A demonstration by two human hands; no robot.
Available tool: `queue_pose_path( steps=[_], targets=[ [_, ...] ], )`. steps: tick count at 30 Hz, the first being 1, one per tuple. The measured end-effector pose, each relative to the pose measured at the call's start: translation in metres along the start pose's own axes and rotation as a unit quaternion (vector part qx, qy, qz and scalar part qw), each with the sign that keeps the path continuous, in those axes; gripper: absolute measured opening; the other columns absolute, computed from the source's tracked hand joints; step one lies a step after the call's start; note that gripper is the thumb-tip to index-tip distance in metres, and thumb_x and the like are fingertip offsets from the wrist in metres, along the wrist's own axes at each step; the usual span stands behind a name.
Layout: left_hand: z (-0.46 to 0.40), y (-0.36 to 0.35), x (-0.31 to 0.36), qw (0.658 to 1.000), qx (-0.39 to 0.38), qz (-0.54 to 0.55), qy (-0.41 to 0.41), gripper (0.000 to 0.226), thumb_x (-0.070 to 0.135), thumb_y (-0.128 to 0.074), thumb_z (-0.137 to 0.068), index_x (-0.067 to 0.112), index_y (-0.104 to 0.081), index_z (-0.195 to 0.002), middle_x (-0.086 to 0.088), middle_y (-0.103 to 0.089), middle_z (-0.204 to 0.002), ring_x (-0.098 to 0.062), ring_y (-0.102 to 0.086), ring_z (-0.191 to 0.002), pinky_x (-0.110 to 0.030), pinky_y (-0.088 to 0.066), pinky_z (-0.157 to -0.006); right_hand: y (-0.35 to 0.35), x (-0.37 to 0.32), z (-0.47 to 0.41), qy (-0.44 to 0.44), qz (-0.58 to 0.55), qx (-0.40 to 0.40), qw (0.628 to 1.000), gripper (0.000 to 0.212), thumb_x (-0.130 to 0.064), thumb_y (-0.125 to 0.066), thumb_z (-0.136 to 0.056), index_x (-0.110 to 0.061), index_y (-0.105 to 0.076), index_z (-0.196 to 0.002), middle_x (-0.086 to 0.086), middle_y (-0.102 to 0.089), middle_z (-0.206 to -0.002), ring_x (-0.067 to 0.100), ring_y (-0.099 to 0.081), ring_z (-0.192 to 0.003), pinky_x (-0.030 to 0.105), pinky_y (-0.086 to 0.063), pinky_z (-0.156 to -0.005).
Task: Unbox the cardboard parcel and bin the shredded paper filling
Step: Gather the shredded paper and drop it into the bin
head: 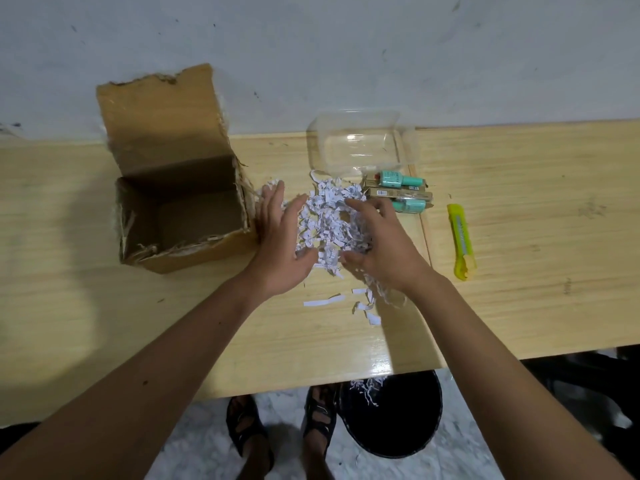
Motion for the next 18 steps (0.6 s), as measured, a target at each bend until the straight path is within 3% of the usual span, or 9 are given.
queue_pose_path(
  steps=[2, 5, 7, 10, 13, 15, 18],
  targets=[
    [0.0, -0.005, -0.007, 0.999, -0.028, 0.015, 0.028, 0.081, 0.025, -0.064, -0.088, 0.013, -0.025, -0.158, -0.008, 0.011, -0.169, -0.027, 0.017, -0.157, -0.056, -0.009, -0.127, 0.01, -0.001, 0.005, 0.011, -0.002, 0.022, 1.0, 0.089, -0.031, -0.089, -0.077, -0.029, -0.042, -0.153, -0.001, -0.035, -0.145, 0.017, -0.04, -0.133, 0.031, -0.039, -0.112],
    [0.0, -0.006, -0.007, 0.998, -0.04, 0.044, 0.027, 0.081, 0.02, -0.068, -0.093, 0.011, -0.022, -0.159, -0.005, -0.001, -0.169, -0.022, 0.001, -0.159, -0.052, -0.023, -0.125, 0.029, 0.002, 0.021, 0.012, 0.043, 0.048, 0.998, 0.095, -0.064, -0.079, -0.069, -0.036, -0.041, -0.152, -0.003, -0.039, -0.15, 0.02, -0.031, -0.136, 0.035, -0.03, -0.109],
    [0.001, -0.005, -0.004, 0.997, -0.04, 0.063, 0.016, 0.087, 0.04, -0.068, -0.089, 0.012, -0.025, -0.159, -0.002, -0.013, -0.167, -0.019, -0.011, -0.157, -0.05, -0.023, -0.125, 0.031, 0.009, 0.03, -0.012, 0.067, 0.016, 0.998, 0.109, -0.075, -0.077, -0.061, -0.045, -0.031, -0.155, -0.006, -0.033, -0.153, 0.021, -0.027, -0.136, 0.035, -0.024, -0.107],
    [0.003, -0.005, -0.001, 0.993, -0.054, 0.101, 0.033, 0.104, 0.071, -0.066, -0.076, 0.023, -0.025, -0.158, 0.009, -0.021, -0.164, -0.01, -0.02, -0.154, -0.044, -0.028, -0.125, 0.02, 0.016, 0.033, -0.037, 0.089, -0.053, 0.994, 0.131, -0.059, -0.094, -0.054, -0.055, -0.012, -0.157, -0.008, -0.021, -0.158, 0.026, -0.026, -0.136, 0.038, -0.028, -0.104],
    [0.003, -0.002, -0.001, 0.994, -0.064, 0.085, 0.022, 0.12, 0.08, -0.075, -0.061, 0.028, -0.025, -0.158, 0.007, -0.029, -0.16, -0.011, -0.029, -0.15, -0.043, -0.031, -0.123, 0.007, 0.01, 0.02, -0.024, 0.087, -0.087, 0.992, 0.139, -0.035, -0.1, -0.057, -0.055, -0.006, -0.158, -0.01, -0.013, -0.161, 0.03, -0.024, -0.143, 0.046, -0.037, -0.111],
    [0.002, -0.002, -0.004, 0.995, -0.075, 0.069, 0.005, 0.127, 0.074, -0.084, -0.055, 0.029, -0.026, -0.157, 0.006, -0.033, -0.159, -0.012, -0.033, -0.149, -0.045, -0.033, -0.122, 0.003, 0.006, 0.009, -0.015, 0.069, -0.096, 0.993, 0.14, -0.027, -0.1, -0.059, -0.053, -0.006, -0.159, -0.01, -0.01, -0.161, 0.03, -0.024, -0.148, 0.046, -0.039, -0.115],
    [0.001, -0.005, -0.011, 0.995, -0.078, 0.069, -0.008, 0.124, 0.046, -0.098, -0.055, 0.025, -0.03, -0.157, 0.003, -0.038, -0.157, -0.013, -0.037, -0.148, -0.047, -0.035, -0.121, 0.001, -0.001, -0.007, 0.002, 0.058, -0.101, 0.993, 0.141, -0.025, -0.1, -0.059, -0.045, -0.005, -0.161, -0.006, -0.009, -0.161, 0.027, -0.032, -0.147, 0.031, -0.04, -0.107]
  ],
)
Point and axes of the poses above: each hand's wrist, its own z-axis away from the middle knuckle, its own y-axis out of the back of the hand, x = y × z, the point moved 8 cm from there along -z, towards the middle knuckle
